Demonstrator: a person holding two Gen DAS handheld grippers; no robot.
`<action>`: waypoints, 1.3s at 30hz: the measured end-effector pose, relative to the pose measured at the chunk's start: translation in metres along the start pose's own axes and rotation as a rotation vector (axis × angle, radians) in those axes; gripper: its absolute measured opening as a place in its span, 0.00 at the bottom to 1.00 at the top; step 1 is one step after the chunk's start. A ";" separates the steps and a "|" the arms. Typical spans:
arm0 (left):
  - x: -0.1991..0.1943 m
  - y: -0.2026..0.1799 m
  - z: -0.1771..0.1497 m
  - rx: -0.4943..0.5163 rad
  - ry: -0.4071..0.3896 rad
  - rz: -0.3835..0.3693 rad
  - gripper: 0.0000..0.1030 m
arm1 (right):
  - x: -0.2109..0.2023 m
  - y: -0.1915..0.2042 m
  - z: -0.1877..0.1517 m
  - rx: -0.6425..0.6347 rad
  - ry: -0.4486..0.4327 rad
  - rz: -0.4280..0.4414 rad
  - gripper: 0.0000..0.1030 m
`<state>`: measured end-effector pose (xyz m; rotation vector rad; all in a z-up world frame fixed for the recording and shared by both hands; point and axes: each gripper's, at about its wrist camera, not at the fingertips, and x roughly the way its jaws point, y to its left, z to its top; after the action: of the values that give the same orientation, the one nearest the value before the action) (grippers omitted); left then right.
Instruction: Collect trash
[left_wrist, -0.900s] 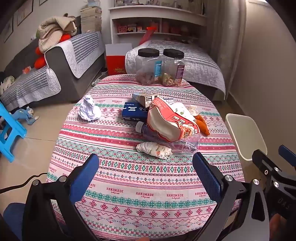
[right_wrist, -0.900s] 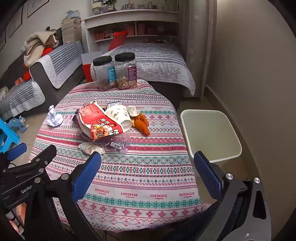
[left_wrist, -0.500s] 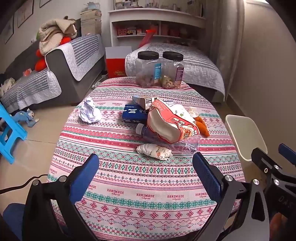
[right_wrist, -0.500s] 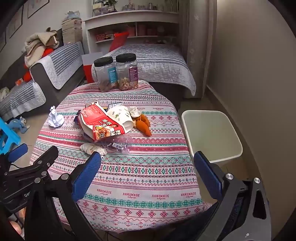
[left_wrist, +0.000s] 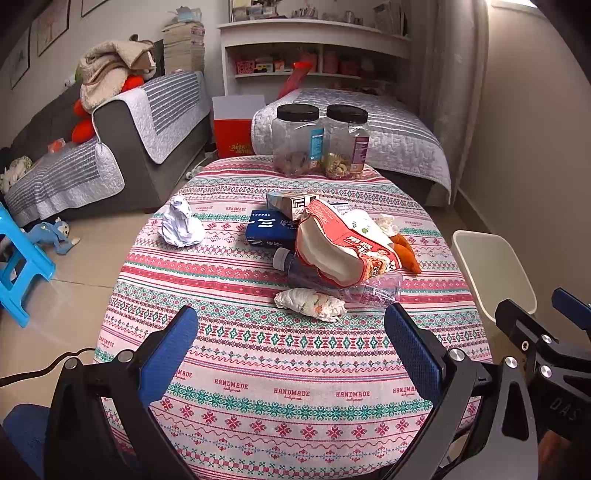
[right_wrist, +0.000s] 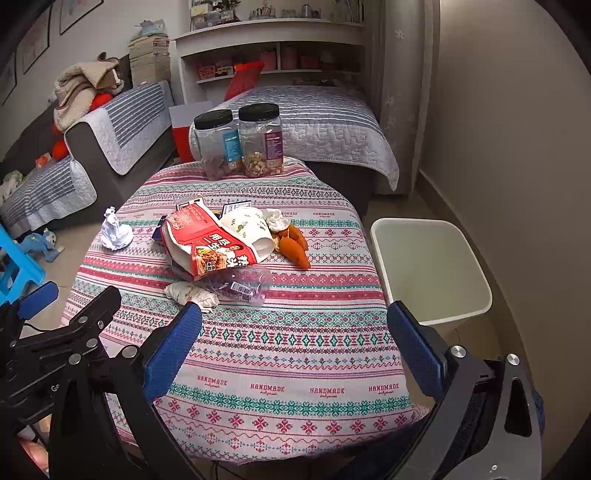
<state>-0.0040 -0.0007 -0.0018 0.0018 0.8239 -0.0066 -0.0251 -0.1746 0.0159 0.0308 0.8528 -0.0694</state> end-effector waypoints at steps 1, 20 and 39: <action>0.000 0.000 0.000 0.000 0.001 0.002 0.95 | 0.000 0.000 0.000 0.001 0.001 -0.001 0.94; 0.007 0.005 -0.003 -0.021 0.027 0.006 0.95 | -0.001 0.000 -0.001 0.013 -0.013 0.019 0.94; 0.009 0.004 -0.005 -0.032 0.043 -0.006 0.95 | 0.001 -0.003 -0.005 0.061 -0.042 0.045 0.94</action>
<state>-0.0008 0.0034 -0.0118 -0.0305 0.8669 0.0008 -0.0283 -0.1778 0.0124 0.1052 0.8074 -0.0535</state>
